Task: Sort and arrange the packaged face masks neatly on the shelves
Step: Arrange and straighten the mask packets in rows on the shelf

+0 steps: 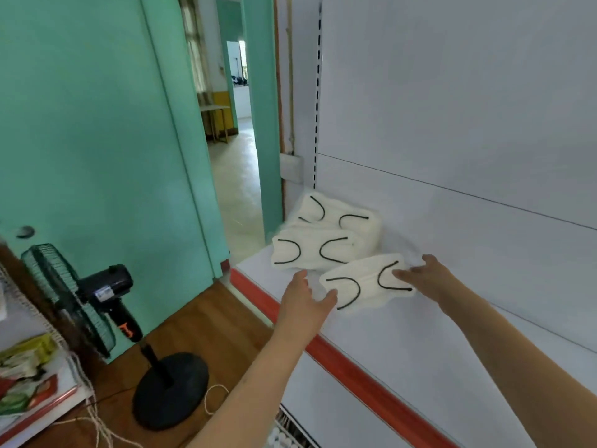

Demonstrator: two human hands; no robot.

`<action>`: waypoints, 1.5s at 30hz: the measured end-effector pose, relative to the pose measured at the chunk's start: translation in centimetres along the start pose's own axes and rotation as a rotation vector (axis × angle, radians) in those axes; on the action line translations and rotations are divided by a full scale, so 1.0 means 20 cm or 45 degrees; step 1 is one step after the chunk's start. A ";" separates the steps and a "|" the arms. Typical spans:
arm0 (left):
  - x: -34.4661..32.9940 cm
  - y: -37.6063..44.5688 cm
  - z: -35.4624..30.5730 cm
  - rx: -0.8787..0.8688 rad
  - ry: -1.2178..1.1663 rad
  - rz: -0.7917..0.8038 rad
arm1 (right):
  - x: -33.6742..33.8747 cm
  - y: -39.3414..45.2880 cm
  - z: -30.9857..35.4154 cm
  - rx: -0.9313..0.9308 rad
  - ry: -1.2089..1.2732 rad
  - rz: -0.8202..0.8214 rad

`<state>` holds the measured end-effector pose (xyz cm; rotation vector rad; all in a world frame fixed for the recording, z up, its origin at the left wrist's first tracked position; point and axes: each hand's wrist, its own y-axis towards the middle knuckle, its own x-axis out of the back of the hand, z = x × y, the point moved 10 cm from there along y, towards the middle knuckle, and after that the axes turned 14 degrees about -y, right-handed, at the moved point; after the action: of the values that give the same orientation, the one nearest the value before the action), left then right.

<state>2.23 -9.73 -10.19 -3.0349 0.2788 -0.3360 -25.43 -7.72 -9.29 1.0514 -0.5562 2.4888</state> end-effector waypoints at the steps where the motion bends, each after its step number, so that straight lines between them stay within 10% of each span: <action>1: -0.02 0.08 0.02 0.044 0.025 0.033 | -0.02 0.02 0.00 -0.039 0.014 -0.033; 6: -0.02 0.26 0.05 0.053 -0.048 0.213 | -0.05 -0.06 0.04 -0.075 0.235 -0.112; 13: 0.46 0.66 -0.16 -0.377 0.077 -0.054 | -0.20 -0.07 0.35 -0.041 0.147 -0.461; 17: 0.39 0.95 0.04 -0.122 0.474 0.259 | -0.30 0.01 0.33 -0.183 0.109 -0.669; 23: 0.23 1.15 0.07 -0.281 0.354 0.557 | -0.35 0.08 0.30 -0.349 0.324 -0.508; 31: 0.27 1.28 -0.01 -0.420 0.280 0.417 | -0.36 0.08 0.24 -0.545 0.116 -0.583; 45: 0.09 1.24 -0.01 -0.222 0.028 0.828 | -0.39 0.10 0.44 -0.061 0.816 -0.121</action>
<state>-0.40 -34.36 -11.94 -2.8759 1.3037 -0.2992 -16.21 -15.24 -9.81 0.2139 -0.3493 2.5141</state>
